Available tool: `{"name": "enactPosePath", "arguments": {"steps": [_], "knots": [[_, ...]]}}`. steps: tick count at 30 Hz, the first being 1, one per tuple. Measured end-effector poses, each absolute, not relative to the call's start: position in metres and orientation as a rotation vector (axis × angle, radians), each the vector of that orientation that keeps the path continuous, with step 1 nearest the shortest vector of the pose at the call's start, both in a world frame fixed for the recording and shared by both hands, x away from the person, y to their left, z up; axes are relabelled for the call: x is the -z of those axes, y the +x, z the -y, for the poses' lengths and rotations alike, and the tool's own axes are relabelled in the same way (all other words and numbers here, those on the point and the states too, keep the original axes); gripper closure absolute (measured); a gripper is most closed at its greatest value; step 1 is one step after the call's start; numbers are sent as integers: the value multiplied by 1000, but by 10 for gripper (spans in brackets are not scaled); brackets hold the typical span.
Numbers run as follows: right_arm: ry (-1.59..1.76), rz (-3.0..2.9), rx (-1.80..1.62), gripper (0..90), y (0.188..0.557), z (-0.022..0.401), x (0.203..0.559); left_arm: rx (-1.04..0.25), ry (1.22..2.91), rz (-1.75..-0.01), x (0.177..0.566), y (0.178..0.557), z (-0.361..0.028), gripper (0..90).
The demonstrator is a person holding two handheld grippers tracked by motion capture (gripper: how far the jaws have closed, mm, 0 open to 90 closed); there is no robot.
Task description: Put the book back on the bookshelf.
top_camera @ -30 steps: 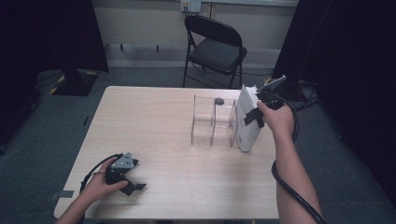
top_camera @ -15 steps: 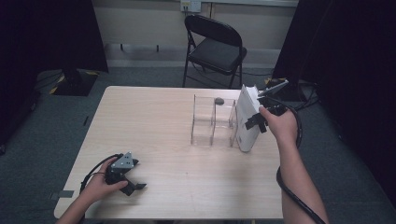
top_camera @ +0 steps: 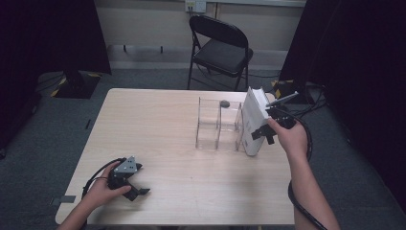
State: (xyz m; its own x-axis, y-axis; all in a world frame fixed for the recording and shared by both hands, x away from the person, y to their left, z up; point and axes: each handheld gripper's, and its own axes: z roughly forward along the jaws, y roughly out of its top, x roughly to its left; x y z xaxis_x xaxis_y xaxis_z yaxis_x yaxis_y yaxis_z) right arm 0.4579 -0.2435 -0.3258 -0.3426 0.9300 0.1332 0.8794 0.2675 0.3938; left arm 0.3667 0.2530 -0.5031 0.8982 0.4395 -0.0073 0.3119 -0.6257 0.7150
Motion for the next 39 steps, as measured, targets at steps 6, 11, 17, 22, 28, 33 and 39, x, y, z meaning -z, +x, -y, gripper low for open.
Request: {"name": "enactPosePath", "arguments": {"steps": [6,11,17,22,28,33,39], "knots": [[1702,-2415,-645,186,450,245,331,-214,2295,-534,503,367,-253,0],[1687,-2425,-648,187,444,244,338,-214,2293,-535,503,367,-253,0],[1646,-2455,-681,187,438,242,346,-214,2293,-535,503,367,-253,0],[1631,-2471,-700,187,432,241,353,-208,2291,-538,503,367,-253,0],[1629,-2482,-715,187,426,241,364,-207,2294,-537,503,367,-253,0],[1616,-2501,-741,187,421,239,372,-207,2292,-538,503,366,-253,0],[1592,-2519,-735,187,417,235,381,-207,2294,-537,503,367,-253,0]]}}
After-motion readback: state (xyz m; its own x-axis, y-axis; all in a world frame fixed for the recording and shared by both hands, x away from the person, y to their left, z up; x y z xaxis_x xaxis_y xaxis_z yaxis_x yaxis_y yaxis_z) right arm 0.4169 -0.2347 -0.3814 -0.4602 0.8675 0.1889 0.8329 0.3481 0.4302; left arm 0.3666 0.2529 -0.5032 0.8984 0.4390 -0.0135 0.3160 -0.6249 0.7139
